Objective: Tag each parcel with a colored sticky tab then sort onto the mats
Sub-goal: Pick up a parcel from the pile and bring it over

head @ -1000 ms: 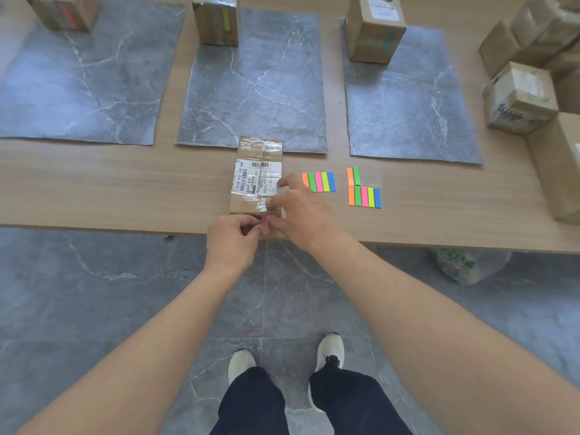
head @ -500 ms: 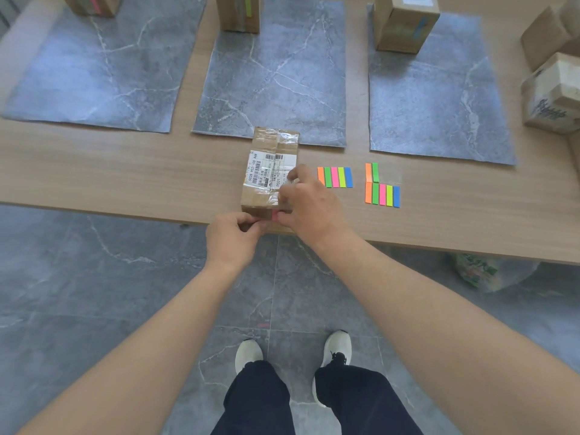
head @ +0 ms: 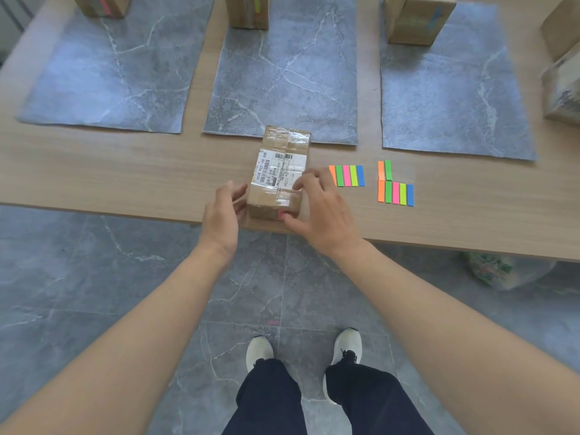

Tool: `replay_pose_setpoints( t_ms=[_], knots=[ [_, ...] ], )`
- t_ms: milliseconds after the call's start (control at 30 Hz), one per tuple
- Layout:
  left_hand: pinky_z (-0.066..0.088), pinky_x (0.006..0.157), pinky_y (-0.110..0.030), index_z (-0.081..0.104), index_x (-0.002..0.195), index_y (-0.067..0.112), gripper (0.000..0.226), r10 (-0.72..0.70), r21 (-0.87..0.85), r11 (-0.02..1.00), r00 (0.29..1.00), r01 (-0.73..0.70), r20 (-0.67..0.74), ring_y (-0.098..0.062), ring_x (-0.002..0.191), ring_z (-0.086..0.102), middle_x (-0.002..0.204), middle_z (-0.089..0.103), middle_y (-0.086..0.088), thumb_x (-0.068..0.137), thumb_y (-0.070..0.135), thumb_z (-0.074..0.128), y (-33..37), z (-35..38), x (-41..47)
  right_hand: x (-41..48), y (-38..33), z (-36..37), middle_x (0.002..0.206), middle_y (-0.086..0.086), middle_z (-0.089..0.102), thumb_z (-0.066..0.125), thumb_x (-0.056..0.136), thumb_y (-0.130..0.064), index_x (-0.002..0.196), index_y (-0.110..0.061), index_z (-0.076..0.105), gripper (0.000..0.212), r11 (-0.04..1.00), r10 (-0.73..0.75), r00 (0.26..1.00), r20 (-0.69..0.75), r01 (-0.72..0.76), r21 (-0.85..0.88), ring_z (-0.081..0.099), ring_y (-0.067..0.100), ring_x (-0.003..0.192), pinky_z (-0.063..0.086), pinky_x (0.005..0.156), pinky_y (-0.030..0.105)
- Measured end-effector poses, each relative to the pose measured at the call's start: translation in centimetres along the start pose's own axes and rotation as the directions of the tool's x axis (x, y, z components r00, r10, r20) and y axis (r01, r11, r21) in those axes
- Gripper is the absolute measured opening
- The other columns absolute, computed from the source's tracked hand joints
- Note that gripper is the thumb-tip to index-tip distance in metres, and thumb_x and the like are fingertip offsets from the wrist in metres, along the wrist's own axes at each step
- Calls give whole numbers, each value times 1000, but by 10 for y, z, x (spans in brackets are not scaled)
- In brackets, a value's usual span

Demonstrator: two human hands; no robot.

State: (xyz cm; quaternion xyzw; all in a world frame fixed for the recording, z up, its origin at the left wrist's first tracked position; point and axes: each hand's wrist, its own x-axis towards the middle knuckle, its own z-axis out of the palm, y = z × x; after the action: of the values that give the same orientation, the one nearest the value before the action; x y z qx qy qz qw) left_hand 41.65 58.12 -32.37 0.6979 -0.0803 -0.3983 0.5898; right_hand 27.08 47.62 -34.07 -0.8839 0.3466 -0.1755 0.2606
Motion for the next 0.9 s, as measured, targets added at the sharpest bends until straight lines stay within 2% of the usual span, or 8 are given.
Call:
replay_pose_setpoints(
  t_ms=[100,167,300,367,533,667,800,900],
  knots=[
    [46,97,-23,63,128,16,53,-38,-19,999,995,40,91,-10,113,63,111,71,11,107,42,22,8,7,0,-3,-11,-13,125,-21,51,72,92,-37,133,-23,53,47,902,251,967,46,-251,351,57,3,109,53,92,29],
    [45,97,-25,64,122,22,53,-57,-22,998,992,60,116,-7,111,63,108,72,14,106,45,19,11,8,0,-1,-19,-17,110,-37,55,60,100,-32,123,-36,55,23,737,383,901,206,-432,520,57,-11,103,51,100,29],
    [46,98,-26,68,115,20,57,-85,-34,995,986,90,146,-7,105,65,103,75,11,106,48,20,17,7,0,4,-31,-19,101,-22,74,41,104,-27,123,-29,72,37,595,471,842,265,-524,609,64,-6,83,49,79,20],
    [47,96,-27,69,114,17,59,-91,-26,995,984,96,154,-10,106,66,104,76,8,105,49,21,23,4,0,3,-37,-22,93,-24,72,40,104,-27,128,-29,71,39,616,482,845,229,-513,598,60,-8,74,44,68,13],
    [49,91,-27,68,118,13,58,-67,-5,998,983,69,169,-13,106,66,109,74,3,105,49,25,43,-1,-8,4,-56,-34,118,-23,71,44,105,-29,133,-28,68,37,610,528,830,180,-518,600,62,-11,101,45,77,8],
    [50,84,-25,68,110,14,52,-19,-25,999,985,24,172,-11,94,66,97,74,8,106,45,27,72,-4,-20,10,-77,-54,102,-25,73,45,104,-26,120,-28,74,33,646,508,856,97,-453,615,62,-13,90,44,68,4],
    [50,82,-27,68,114,11,55,28,-29,999,981,-23,194,-14,95,67,105,73,3,105,48,28,111,-10,-32,22,-103,-80,95,-14,77,44,102,-26,106,-29,76,32,678,482,876,35,-398,618,68,11,90,53,78,27],
    [50,82,-28,68,118,11,58,91,-11,996,971,-91,221,-16,98,67,112,72,-1,105,49,27,146,-15,-42,33,-127,-106,82,-15,73,44,102,-23,96,-23,76,32,720,457,888,-51,-336,607,61,2,71,46,63,17]
  ],
)
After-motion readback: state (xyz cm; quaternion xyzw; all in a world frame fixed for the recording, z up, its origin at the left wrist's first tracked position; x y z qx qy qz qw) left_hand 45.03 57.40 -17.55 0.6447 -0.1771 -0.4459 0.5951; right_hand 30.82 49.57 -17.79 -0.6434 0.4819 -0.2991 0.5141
